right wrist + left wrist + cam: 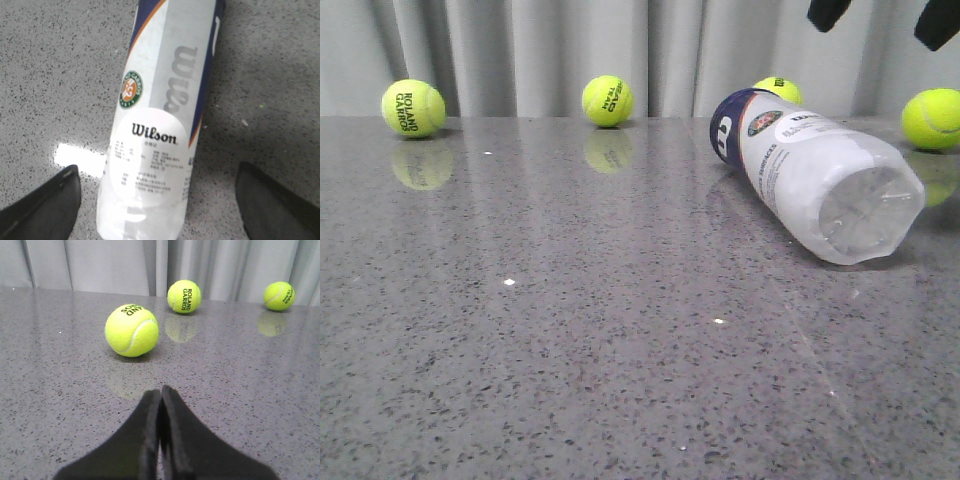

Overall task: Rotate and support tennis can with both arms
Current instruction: 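Lower the right gripper over the middle of the lying Wilson can and grasp it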

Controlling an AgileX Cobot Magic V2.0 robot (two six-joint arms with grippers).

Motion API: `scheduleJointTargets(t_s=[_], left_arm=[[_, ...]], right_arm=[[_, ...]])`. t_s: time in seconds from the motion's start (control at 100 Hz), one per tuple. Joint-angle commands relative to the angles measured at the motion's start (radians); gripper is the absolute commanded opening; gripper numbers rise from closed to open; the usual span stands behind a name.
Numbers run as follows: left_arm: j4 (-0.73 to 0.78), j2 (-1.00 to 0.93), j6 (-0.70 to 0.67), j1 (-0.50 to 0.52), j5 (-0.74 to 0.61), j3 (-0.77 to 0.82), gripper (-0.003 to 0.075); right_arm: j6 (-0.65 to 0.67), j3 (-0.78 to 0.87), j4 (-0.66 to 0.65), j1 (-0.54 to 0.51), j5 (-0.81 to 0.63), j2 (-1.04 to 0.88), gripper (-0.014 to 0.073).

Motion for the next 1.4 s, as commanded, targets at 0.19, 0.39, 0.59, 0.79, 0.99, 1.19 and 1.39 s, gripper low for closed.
scheduleJointTargets(t_s=[0.19, 0.39, 0.59, 0.79, 0.99, 1.19, 1.39], left_arm=[[-0.007, -0.033, -0.008, -0.004, -0.076, 0.047, -0.0020], [-0.007, -0.033, -0.008, -0.004, -0.076, 0.047, -0.0020], [-0.007, -0.033, -0.008, -0.004, -0.076, 0.047, -0.0020], [-0.007, -0.033, -0.008, -0.004, -0.076, 0.047, -0.0020], [-0.007, -0.033, -0.008, -0.004, -0.076, 0.047, -0.0020], [-0.007, -0.033, -0.008, -0.004, -0.076, 0.047, -0.0020], [-0.007, -0.033, -0.008, -0.004, -0.076, 0.047, -0.0020]], right_arm=[[-0.004, -0.137, 0.022, 0.001, -0.004, 0.123, 0.0622], [-0.003, -0.204, 0.027, 0.001, 0.024, 0.229, 0.0622], [0.012, -0.222, 0.042, 0.001, 0.023, 0.295, 0.0622], [0.012, -0.222, 0.044, 0.001, 0.025, 0.338, 0.0621], [0.012, -0.222, 0.044, 0.001, 0.025, 0.346, 0.0510], [0.012, -0.222, 0.044, 0.001, 0.029, 0.346, 0.0353], [-0.015, -0.280, 0.045, 0.002, 0.076, 0.345, 0.0350]])
